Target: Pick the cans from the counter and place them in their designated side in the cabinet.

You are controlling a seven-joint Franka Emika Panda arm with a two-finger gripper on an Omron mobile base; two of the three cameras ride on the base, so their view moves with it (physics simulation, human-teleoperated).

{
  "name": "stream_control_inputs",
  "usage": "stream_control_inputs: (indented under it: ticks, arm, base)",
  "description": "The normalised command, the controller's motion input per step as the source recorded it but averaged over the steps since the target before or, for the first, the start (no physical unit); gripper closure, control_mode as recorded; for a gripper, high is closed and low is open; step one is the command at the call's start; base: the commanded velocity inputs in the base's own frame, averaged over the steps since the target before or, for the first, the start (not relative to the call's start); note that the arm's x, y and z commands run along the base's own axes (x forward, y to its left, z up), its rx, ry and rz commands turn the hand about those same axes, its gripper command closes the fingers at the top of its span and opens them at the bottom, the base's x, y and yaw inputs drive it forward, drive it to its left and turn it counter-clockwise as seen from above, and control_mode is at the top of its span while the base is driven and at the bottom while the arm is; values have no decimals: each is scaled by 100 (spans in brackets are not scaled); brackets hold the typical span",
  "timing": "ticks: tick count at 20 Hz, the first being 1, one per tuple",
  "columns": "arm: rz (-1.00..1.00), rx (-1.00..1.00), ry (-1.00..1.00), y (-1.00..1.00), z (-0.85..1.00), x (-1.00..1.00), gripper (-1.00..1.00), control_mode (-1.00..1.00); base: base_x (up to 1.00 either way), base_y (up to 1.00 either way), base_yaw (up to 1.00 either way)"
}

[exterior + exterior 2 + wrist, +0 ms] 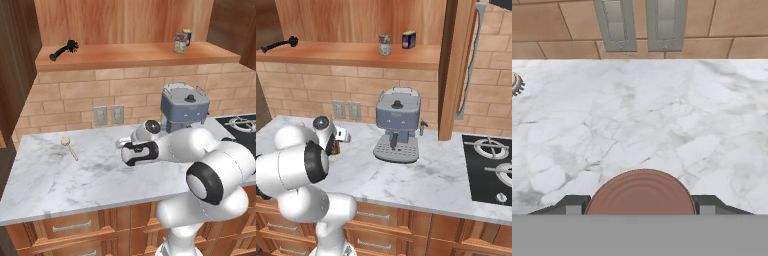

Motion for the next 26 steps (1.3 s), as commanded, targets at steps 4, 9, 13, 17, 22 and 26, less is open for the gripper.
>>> stream_control_inputs:
  ticks: [4,9,13,17,22,26]
  arm:
    - [2,0,-4,-19,36,0,100,-100]
    - [3,0,-5,-19,31,0,100,-100]
    - [3,0,-4,-20,30,0,100,-100]
    - [3,0,-5,-23,29,0,100,-100]
    - [4,0,-7,-19,27,-2,100,-100]
    - [4,0,-9,-14,27,-5,100,-100]
  base:
    - [0,0,0]
    - [0,0,0]
    - [0,0,0]
    - [0,0,0]
    - [0,0,0]
    - [0,0,0]
